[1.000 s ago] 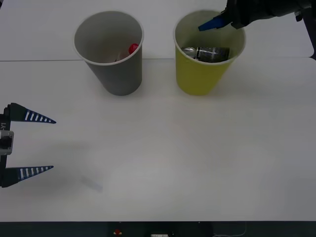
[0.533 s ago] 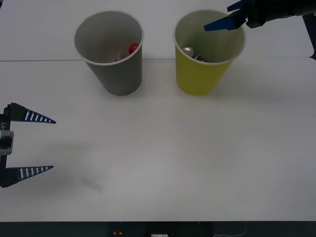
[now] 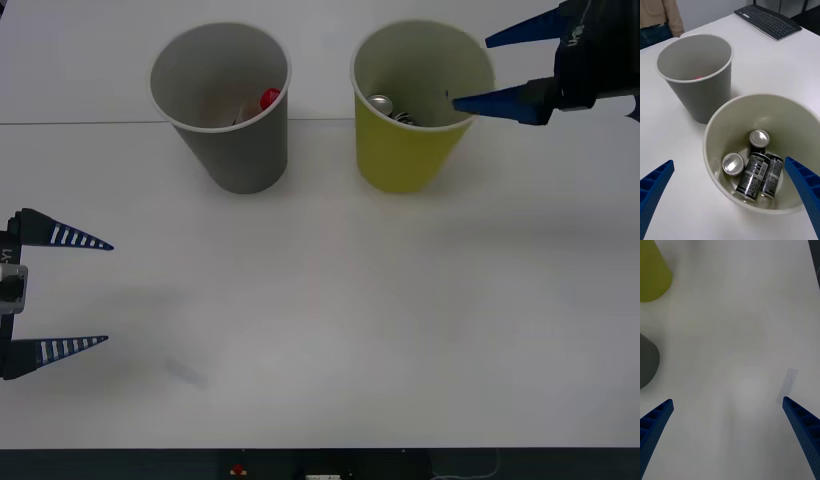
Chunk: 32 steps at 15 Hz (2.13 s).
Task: Put the can into the green bin and the plastic bottle into the gray bin
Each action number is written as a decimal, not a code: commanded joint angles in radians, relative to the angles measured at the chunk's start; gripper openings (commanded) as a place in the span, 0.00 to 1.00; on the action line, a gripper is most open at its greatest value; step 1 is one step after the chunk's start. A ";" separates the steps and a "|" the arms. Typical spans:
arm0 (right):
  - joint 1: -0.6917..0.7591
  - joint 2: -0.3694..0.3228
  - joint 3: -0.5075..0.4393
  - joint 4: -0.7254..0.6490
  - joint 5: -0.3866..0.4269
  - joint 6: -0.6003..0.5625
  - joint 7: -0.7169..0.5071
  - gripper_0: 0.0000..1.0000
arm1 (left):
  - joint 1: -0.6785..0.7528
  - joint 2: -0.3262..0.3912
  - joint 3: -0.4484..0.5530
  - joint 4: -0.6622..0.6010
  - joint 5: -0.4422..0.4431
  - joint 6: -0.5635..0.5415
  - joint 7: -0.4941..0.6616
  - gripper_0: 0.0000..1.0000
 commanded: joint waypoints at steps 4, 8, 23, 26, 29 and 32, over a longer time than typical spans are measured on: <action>0.189 -0.048 -0.076 -0.015 -0.176 -0.030 0.280 1.00 | 0.000 0.000 0.000 0.000 0.000 0.000 0.000 1.00; 0.309 -0.066 -0.138 -0.053 -0.211 -0.073 0.392 1.00 | 0.000 0.000 0.000 0.000 0.000 0.000 0.000 1.00; 0.771 -0.073 -0.285 -0.129 -0.417 -0.083 0.845 1.00 | 0.000 0.000 0.000 0.000 0.000 0.000 0.000 1.00; 0.834 -0.073 -0.311 -0.159 -0.417 -0.087 0.845 1.00 | 0.000 0.000 0.000 0.000 0.000 0.000 0.000 1.00; 0.858 -0.073 -0.319 -0.161 -0.407 -0.103 0.845 1.00 | 0.000 0.000 0.000 0.000 0.000 0.000 0.000 1.00; 0.858 -0.073 -0.329 -0.161 -0.384 -0.130 0.840 1.00 | 0.000 0.000 0.000 0.000 0.000 0.000 0.000 1.00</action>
